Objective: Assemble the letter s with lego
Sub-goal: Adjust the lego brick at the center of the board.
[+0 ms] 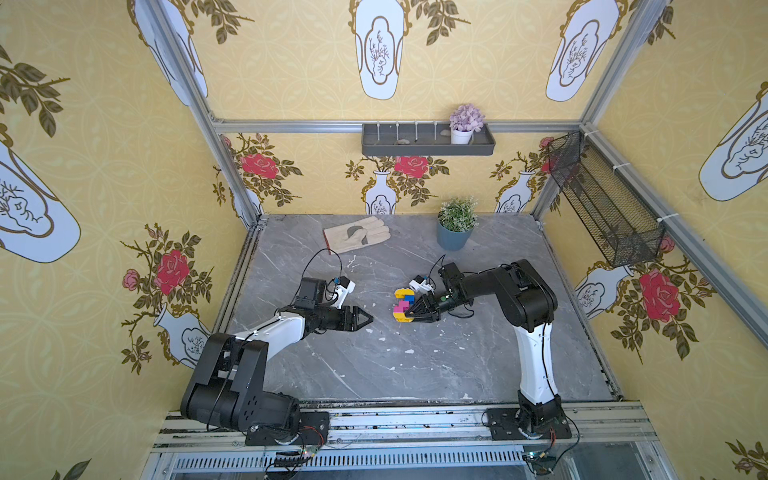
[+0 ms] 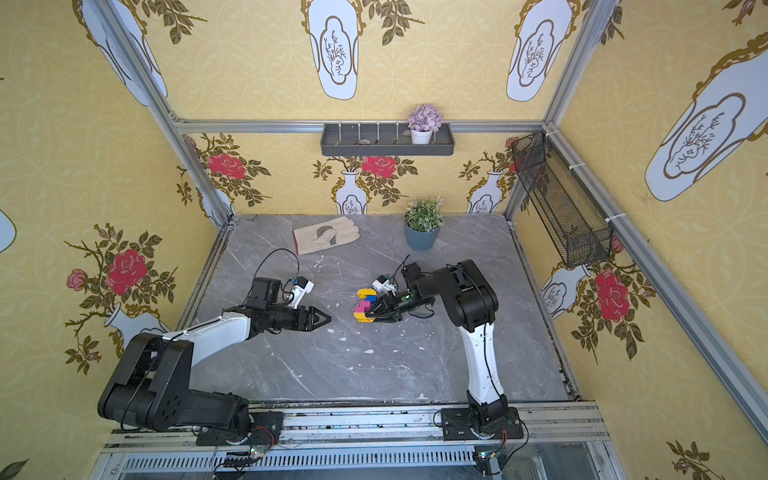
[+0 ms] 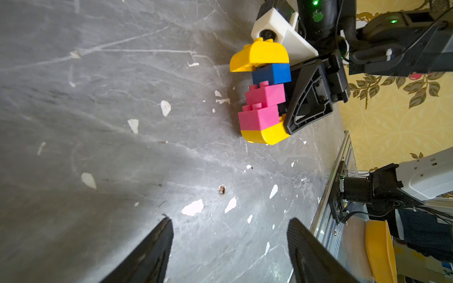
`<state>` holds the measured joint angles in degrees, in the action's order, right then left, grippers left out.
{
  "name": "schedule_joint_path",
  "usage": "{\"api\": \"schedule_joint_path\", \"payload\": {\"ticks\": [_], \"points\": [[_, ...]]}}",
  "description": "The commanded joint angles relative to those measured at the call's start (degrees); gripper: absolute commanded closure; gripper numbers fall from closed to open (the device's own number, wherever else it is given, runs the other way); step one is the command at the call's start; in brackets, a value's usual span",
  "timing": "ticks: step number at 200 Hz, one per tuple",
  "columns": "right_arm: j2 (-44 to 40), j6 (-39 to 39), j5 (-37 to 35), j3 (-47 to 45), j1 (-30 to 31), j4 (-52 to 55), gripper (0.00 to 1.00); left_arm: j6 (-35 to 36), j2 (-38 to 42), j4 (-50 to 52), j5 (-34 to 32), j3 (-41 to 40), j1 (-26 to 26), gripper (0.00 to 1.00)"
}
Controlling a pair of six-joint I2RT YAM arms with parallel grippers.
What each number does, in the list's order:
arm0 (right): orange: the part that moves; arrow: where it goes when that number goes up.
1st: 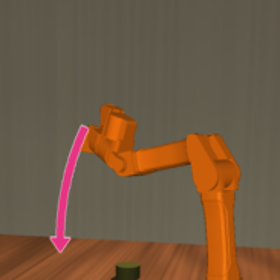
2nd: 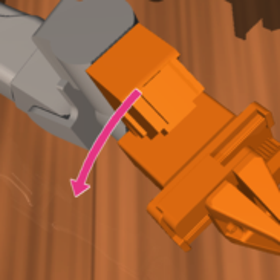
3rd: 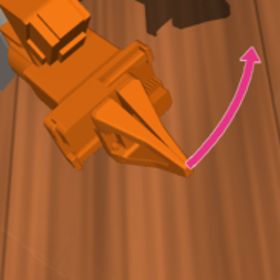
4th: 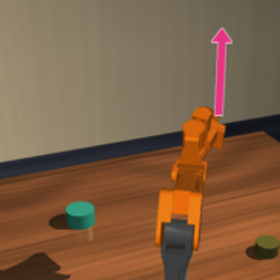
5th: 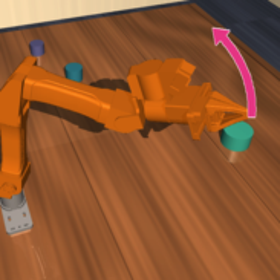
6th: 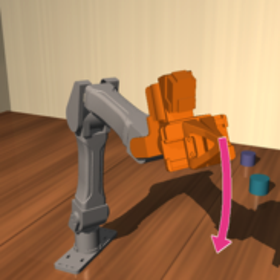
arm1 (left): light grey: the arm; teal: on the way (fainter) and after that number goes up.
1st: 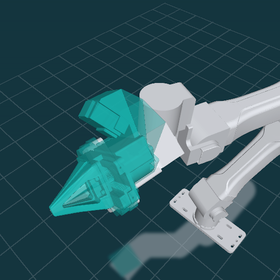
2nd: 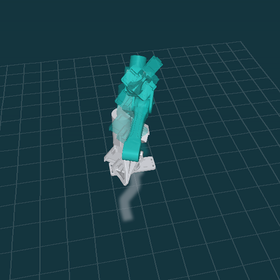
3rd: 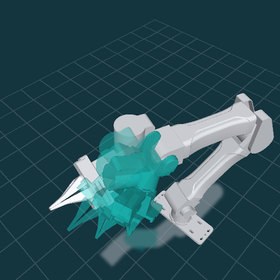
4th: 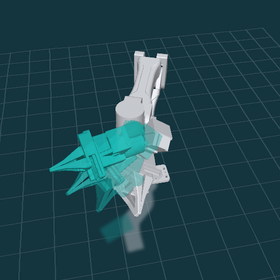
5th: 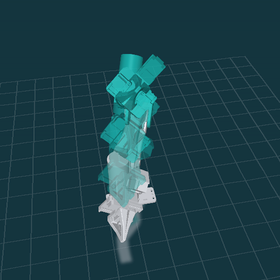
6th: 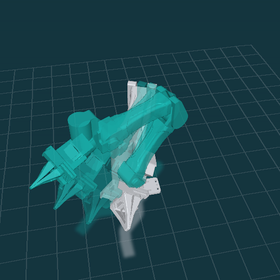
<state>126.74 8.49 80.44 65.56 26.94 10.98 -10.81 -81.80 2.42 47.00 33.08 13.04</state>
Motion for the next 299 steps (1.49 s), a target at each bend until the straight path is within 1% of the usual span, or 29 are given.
{"api": "schedule_joint_path", "payload": {"ticks": [1,67,126,210,299], "points": [[1.48,-0.09,-7.06,0.17,0.07,3.42,0.7,1.05,-0.31,0.13,0.72,0.19,-0.19,0.24],[2.79,1.25,-10.77,1.83,-0.39,8.45,0.69,1.97,-0.55,0.83,1.41,0.32,-0.86,0.24],[3.18,0.66,-13.1,4.29,-0.32,12.91,0.68,2.46,-0.63,0.92,2.04,0.4,-1.7,0.24],[4.48,0.89,-13.47,5.24,-0.37,14.21,0.66,3.16,-1.48,1.45,2.41,0.73,-2.58,0.24],[5.26,-0.14,-13.72,7.04,-0.4,16.26,0.61,3.42,-2.01,1.54,2.53,0.92,-3.46,0.24]]}}
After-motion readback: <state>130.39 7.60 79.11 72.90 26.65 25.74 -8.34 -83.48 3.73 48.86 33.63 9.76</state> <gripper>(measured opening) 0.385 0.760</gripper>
